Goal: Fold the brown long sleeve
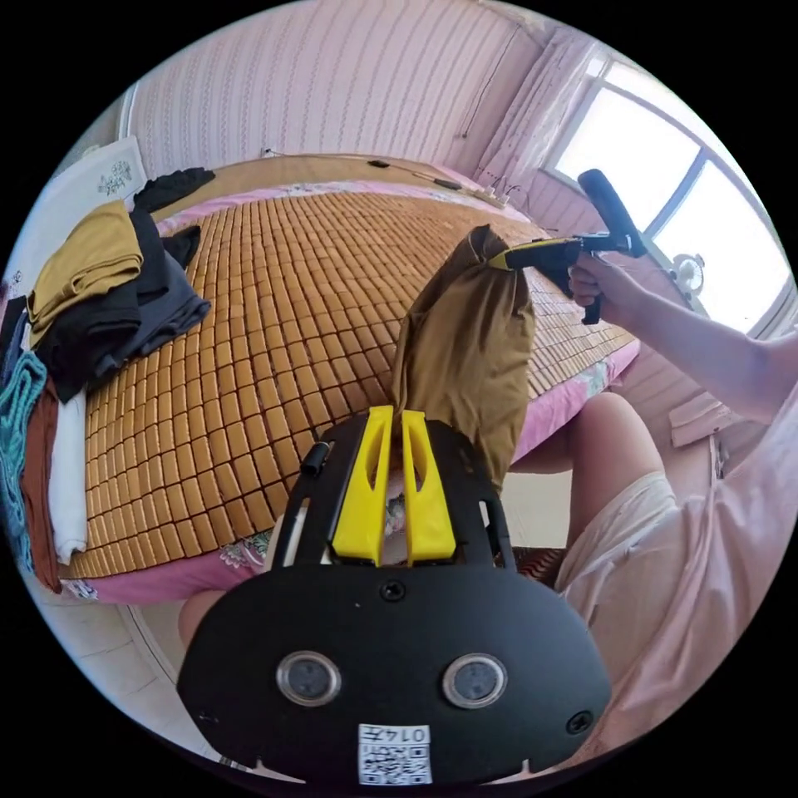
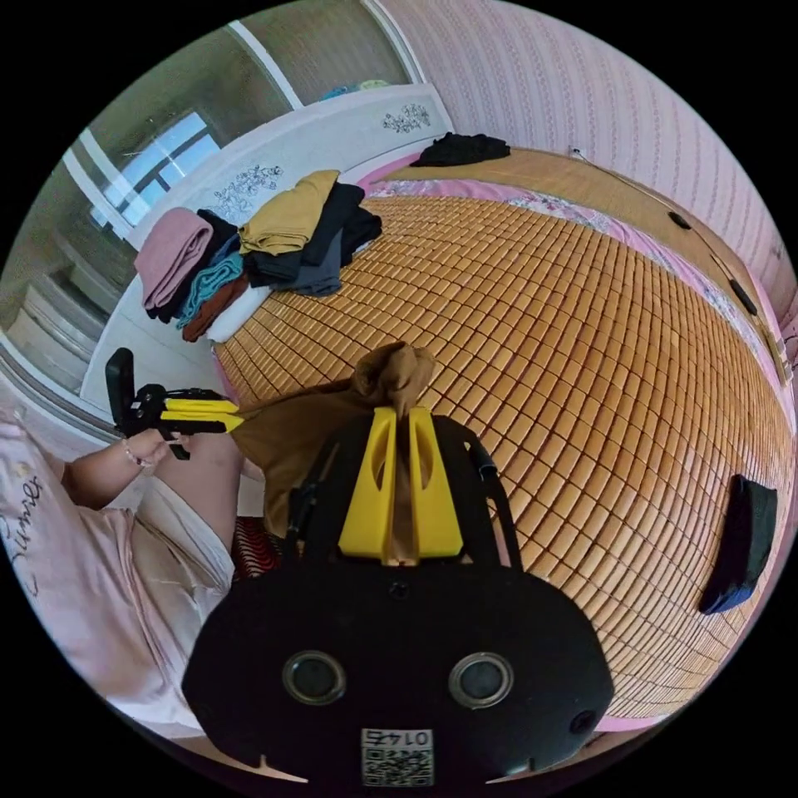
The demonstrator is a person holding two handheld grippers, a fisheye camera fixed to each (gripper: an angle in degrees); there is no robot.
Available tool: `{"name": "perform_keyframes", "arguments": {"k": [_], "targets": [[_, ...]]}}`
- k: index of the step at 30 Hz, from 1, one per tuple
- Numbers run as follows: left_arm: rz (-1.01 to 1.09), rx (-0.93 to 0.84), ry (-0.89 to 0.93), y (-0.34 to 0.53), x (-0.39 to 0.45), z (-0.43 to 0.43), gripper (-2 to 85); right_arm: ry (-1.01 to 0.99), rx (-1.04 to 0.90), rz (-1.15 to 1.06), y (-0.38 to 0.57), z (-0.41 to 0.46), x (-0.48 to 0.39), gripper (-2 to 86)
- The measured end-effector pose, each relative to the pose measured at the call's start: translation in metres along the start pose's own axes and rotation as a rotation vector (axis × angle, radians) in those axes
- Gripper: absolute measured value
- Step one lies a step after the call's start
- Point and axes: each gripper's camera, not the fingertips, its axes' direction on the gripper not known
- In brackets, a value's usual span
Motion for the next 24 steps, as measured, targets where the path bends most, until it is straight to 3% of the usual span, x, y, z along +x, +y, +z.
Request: {"name": "perform_keyframes", "arguments": {"k": [7,13,19,22,24], "targets": [[0.070,0.145,0.032,0.022,0.037,-0.055,-0.8,0.036,0.119,-0.055,0.007,-0.065,-0.038,1.3],[-0.002,0.311,0.016,0.034,0.042,-0.095,-0.8,0.088,0.168,-0.285,-0.065,-0.099,-0.093,1.3],[-0.159,0.557,-0.095,0.026,-0.006,-0.149,0.1,0.066,0.128,-0.661,-0.260,-0.097,-0.184,2.2],[-0.357,0.616,-0.236,0.004,-0.046,-0.180,3.6,0.035,0.069,-0.595,-0.404,-0.064,-0.247,4.6],[-0.501,0.620,-0.389,-0.004,-0.070,-0.191,7.0,0.132,-0.009,-0.461,-0.483,-0.010,-0.281,10.1]]}}
